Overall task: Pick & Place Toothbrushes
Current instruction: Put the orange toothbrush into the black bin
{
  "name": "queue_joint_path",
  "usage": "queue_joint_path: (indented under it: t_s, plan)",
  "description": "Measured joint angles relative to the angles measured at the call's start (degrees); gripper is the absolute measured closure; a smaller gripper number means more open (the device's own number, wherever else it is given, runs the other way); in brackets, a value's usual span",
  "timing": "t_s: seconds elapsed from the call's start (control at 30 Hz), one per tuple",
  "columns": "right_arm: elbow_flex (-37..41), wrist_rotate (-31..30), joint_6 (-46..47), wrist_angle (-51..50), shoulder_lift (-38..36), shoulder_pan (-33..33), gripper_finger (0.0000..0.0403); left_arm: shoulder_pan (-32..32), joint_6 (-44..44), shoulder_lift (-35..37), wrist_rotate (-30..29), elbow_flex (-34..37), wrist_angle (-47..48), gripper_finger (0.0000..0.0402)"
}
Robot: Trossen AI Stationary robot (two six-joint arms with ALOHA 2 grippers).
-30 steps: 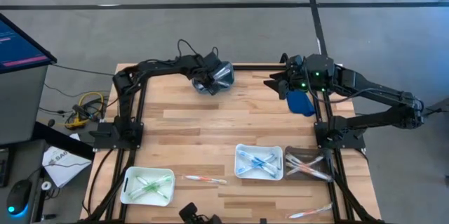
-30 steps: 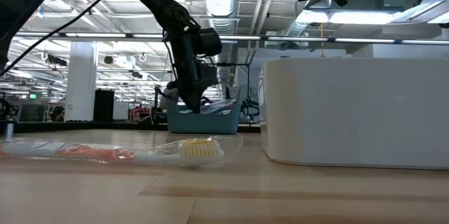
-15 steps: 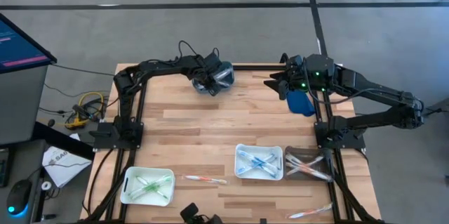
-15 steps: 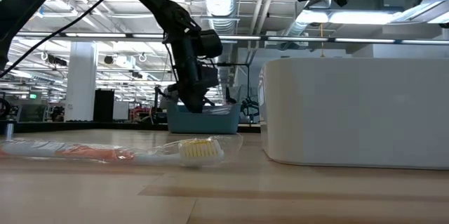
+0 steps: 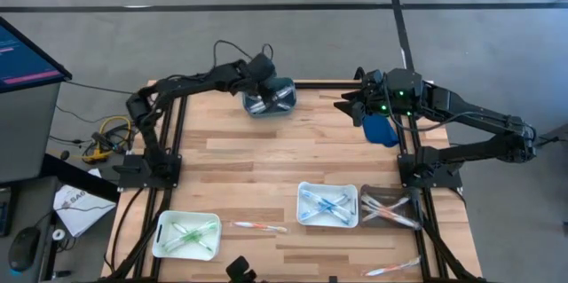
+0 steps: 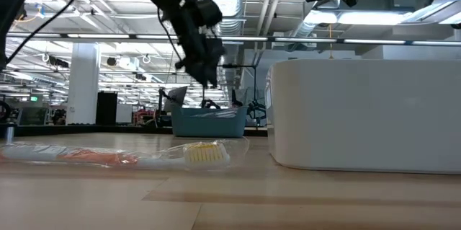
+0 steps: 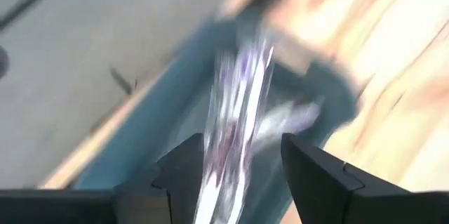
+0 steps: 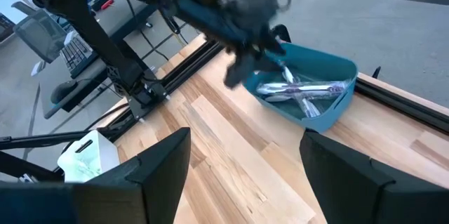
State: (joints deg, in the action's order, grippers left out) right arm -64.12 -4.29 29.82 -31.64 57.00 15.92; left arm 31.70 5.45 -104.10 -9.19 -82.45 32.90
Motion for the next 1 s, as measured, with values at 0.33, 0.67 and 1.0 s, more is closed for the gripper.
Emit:
queue_joint_path:
  t_s: [0.33, 0.67, 1.0]
  plan:
    - [0.00, 0.00, 0.46, -0.33, 0.01, -0.27, 0.0143, -4.86, 9.89, 9.83, 7.99, -0.05, -13.11, 0.0226]
    - [0.00, 1.84, 8.19, -0.80, 0.01, -5.73, 0.0143, -17.72, 11.48, 11.97, 9.98, -0.05, -16.71, 0.0238]
    - [0.00, 4.72, 13.10, -1.37, 0.01, -18.10, 0.0143, -30.89, 12.58, 11.96, 13.79, -0.05, -14.73, 0.0238]
